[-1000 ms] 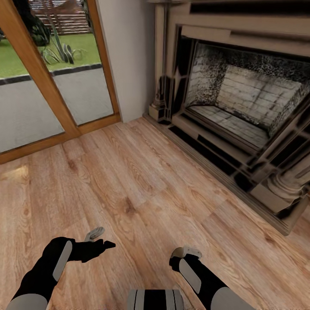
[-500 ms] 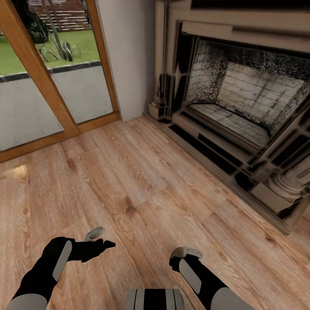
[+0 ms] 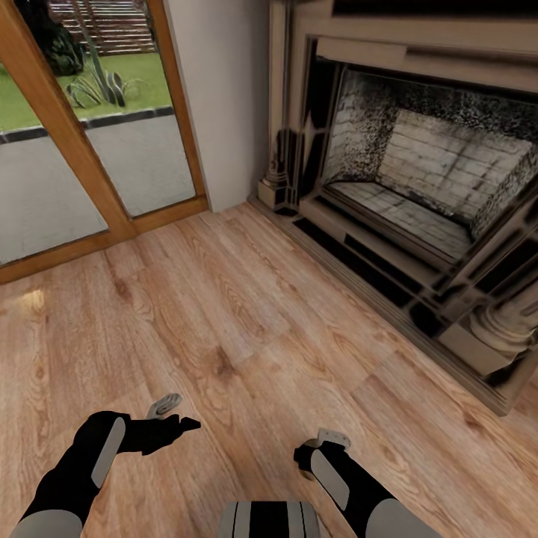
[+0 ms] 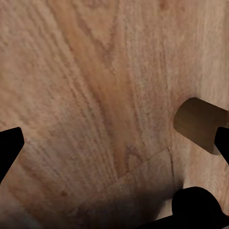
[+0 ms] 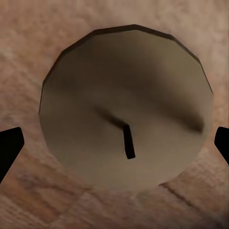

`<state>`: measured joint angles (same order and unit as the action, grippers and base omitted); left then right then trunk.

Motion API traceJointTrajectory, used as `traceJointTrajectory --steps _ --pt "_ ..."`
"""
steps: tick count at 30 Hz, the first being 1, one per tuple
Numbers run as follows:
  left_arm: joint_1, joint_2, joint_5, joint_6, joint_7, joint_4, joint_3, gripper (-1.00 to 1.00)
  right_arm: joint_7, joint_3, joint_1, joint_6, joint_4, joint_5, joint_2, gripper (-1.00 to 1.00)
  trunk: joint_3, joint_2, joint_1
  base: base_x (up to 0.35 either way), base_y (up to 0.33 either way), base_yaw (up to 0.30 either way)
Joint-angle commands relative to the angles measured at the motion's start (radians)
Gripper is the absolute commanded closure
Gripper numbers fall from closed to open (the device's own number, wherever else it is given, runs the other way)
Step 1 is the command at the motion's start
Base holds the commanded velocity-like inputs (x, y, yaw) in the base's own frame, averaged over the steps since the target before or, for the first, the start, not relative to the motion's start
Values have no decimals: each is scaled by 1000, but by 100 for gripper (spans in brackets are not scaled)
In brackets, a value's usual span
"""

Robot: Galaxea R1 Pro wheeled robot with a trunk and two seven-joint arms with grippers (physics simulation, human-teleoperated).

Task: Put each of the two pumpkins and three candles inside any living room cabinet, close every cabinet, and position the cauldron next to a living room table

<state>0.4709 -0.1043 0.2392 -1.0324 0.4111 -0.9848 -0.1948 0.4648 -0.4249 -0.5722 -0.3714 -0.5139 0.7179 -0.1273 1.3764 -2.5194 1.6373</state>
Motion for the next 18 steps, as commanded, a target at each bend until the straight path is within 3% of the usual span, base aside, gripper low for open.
traceJointTrajectory --steps 1,18 --pt "0 0 0 0 0 0 0 -100 0 0 0 0 0 0 0 -100 0 0 0 56 -36 0" --pt "0 0 0 0 0 0 0 -100 0 0 0 0 0 0 0 -100 0 0 0 37 -37 0"
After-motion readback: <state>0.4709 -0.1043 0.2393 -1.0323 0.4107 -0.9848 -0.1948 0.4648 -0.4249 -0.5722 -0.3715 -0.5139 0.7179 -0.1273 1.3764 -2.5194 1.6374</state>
